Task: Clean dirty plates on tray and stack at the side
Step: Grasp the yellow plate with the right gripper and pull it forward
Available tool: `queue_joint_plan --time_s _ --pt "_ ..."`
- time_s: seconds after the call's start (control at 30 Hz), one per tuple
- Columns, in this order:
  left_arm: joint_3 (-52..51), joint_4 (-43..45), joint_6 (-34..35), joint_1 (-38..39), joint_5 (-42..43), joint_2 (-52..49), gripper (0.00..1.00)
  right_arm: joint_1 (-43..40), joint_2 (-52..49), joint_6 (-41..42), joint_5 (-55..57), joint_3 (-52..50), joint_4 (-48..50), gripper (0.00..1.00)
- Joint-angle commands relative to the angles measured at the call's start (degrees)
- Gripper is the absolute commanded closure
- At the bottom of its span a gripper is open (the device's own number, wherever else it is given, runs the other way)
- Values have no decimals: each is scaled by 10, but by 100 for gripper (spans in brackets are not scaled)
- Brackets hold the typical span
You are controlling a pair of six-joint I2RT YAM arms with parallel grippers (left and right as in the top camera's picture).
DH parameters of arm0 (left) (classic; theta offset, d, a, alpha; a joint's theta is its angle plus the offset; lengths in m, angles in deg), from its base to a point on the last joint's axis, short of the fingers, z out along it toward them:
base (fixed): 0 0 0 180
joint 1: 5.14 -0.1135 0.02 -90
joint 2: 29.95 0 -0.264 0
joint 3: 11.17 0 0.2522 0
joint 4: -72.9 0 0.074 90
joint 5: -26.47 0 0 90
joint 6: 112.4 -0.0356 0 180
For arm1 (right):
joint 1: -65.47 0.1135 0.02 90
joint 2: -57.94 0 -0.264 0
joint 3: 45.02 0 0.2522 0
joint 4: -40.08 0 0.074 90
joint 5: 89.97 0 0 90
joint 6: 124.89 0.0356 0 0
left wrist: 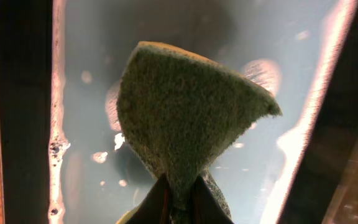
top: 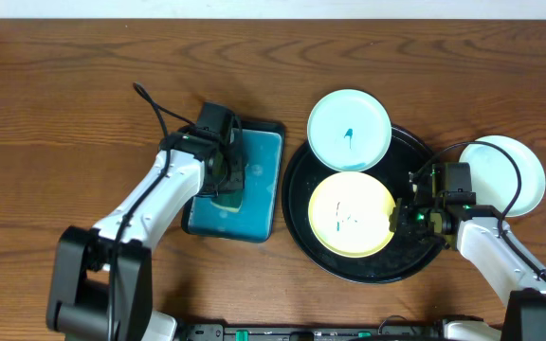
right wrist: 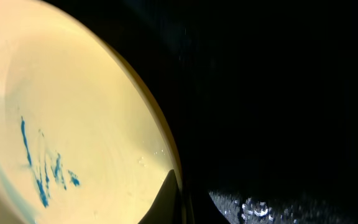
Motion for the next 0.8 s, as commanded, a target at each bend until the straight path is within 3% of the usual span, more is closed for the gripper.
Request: queue_joint_plan --time_s 0.0,0.27,0.77 --pt "22 20 -16 14 31 60 93 5 -3 24 26 -5 16 99" --pt "11 30 -9 38 -43 54 92 5 -3 27 26 -5 14 99" --pt "1 59 2 38 -46 -101 93 5 -3 27 26 -5 4 99"
